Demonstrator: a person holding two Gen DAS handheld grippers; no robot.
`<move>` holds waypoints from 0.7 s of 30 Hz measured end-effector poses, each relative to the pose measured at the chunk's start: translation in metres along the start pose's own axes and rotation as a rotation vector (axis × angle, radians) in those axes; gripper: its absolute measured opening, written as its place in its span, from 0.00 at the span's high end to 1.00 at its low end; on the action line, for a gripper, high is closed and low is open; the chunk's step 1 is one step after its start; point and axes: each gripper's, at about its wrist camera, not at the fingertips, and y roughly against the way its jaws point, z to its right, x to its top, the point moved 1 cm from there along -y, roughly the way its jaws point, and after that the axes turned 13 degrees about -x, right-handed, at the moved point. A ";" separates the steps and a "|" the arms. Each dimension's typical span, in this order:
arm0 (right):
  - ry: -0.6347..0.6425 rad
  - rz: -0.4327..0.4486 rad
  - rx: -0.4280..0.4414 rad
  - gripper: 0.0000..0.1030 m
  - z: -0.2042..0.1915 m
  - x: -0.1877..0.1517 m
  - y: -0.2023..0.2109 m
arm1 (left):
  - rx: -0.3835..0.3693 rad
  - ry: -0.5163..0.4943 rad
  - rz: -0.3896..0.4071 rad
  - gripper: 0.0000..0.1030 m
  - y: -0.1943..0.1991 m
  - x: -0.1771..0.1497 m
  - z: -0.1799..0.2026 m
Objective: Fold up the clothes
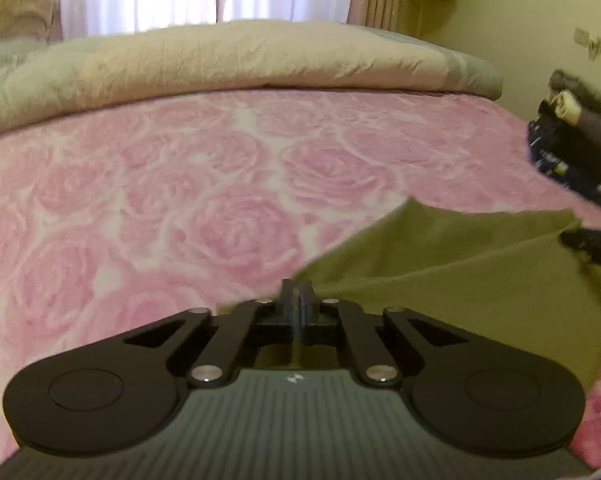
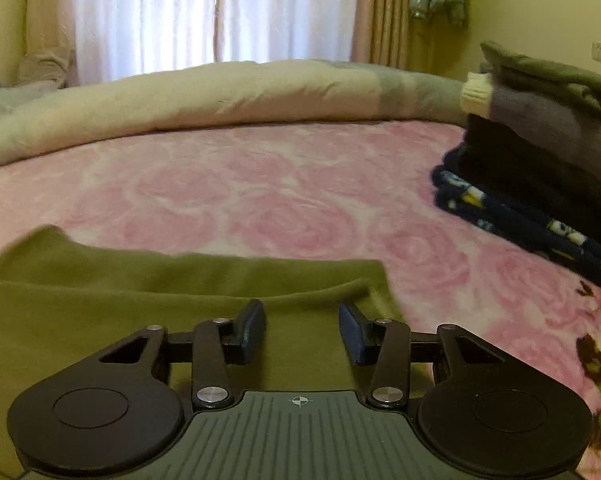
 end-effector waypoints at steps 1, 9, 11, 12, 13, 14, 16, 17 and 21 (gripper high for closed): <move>0.001 0.013 0.006 0.58 0.002 -0.003 -0.001 | 0.027 -0.004 -0.002 0.96 -0.004 0.000 -0.003; -0.150 0.029 -0.034 0.57 0.026 0.008 0.029 | -0.039 0.133 0.090 0.97 0.058 -0.002 -0.008; -0.135 0.025 0.010 0.57 0.021 0.004 0.045 | -0.095 0.070 0.062 0.96 0.069 -0.010 0.014; -0.126 0.022 0.034 0.57 0.019 0.002 0.052 | -0.119 0.045 0.034 0.96 0.069 -0.017 0.024; -0.117 0.019 0.059 0.57 0.016 0.000 0.060 | -0.144 0.020 0.006 0.96 0.069 -0.024 0.034; -0.108 0.016 0.083 0.57 0.014 -0.002 0.068 | -0.150 0.009 -0.021 0.96 0.067 -0.033 0.040; -0.014 -0.031 0.047 0.57 0.002 -0.017 0.066 | -0.125 0.031 -0.061 0.96 0.063 -0.055 0.044; -0.002 -0.035 0.034 0.57 0.003 -0.026 0.065 | -0.120 0.067 -0.045 0.95 0.068 -0.062 0.041; -0.022 -0.080 -0.016 0.57 0.017 -0.033 0.070 | -0.096 0.175 -0.033 0.97 0.093 -0.069 0.031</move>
